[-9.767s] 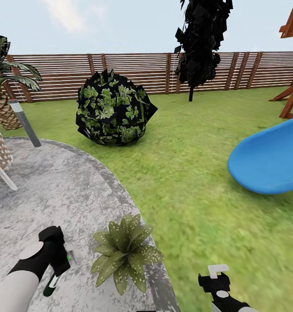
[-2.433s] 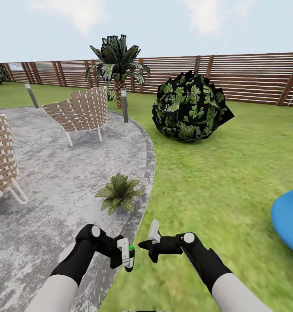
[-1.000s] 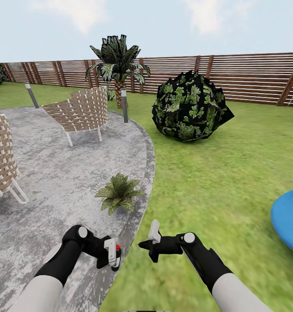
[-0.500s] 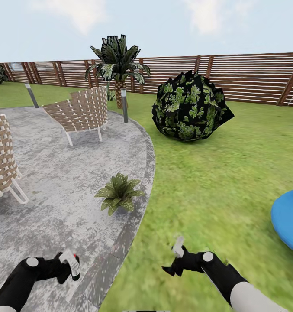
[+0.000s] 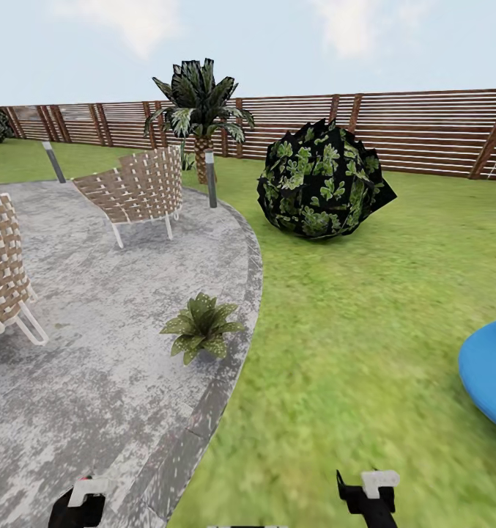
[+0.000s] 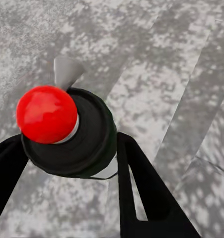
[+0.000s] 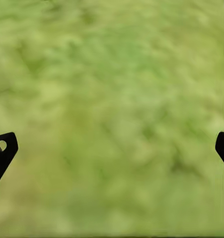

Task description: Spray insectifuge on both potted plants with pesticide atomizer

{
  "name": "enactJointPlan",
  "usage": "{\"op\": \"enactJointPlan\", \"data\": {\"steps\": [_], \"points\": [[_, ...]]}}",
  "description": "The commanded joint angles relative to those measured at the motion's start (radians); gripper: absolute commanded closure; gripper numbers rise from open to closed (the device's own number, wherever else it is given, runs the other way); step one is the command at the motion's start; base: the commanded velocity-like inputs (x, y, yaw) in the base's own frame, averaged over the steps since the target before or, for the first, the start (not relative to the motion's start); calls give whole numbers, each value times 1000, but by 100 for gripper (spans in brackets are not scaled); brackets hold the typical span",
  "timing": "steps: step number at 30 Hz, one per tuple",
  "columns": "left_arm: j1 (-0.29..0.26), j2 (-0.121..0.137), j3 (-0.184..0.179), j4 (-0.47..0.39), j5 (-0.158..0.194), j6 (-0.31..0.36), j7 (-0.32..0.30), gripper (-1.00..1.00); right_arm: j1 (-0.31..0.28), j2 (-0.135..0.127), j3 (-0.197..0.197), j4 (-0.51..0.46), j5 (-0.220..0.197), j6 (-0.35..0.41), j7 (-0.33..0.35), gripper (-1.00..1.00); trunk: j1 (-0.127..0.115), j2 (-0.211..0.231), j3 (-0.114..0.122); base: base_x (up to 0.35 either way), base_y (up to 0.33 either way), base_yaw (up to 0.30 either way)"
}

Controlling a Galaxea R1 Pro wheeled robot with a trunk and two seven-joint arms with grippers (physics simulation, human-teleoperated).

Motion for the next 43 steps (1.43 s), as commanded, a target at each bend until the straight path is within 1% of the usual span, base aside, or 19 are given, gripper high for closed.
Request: {"op": "enactJointPlan", "data": {"steps": [1,2,4,5,13,16,19,22,24,27,35,43], "points": [[12,6,9,-3,-5,-13,0,100,0,2,9,0,-12,-3,-6,-100,0,0,-1,0,0,0],[13,8,9,-4,1,-17,1,100,1,4,8,0,-13,-3,-6,-100,0,0,-1,0,0,0],[18,12,8,-5,64,-24,2,100,1,5,8,2,-11,-3,-5,-100,0,0,-1,0,0,0],[20,12,8,-6,67,-25,2,100,2,6,8,3,-10,-3,-5,-100,0,0,-1,0,0,0],[29,10,7,-6,69,-25,2,100,2,11,10,5,-7,0,-3,-100,0,0,-1,0,0,0],[29,10,7,-5,70,-25,2,100,5,27,10,6,-7,1,-3,-100,0,0,-1,0,0,0],[30,10,7,-5,70,-25,2,100,27,32,9,6,-6,2,-3,-100,0,0,-1,0,0,0],[30,10,7,-6,70,-25,2,100,54,32,9,6,-6,2,-2,-100,0,0,-1,0,0,0],[30,8,7,-6,70,-25,2,100,58,33,9,6,-5,2,-3,-100,0,0,-1,0,0,0],[31,6,7,-6,70,-25,1,100,59,33,9,6,-5,2,-3,-100,0,0,-1,0,0,0],[32,17,8,-8,70,-25,2,100,59,33,9,6,-6,2,-3,-100,0,0,-1,0,0,0],[34,16,7,-7,69,-25,1,100,59,33,9,6,-6,2,-3,-100,0,0,-1,0,0,0]]}}
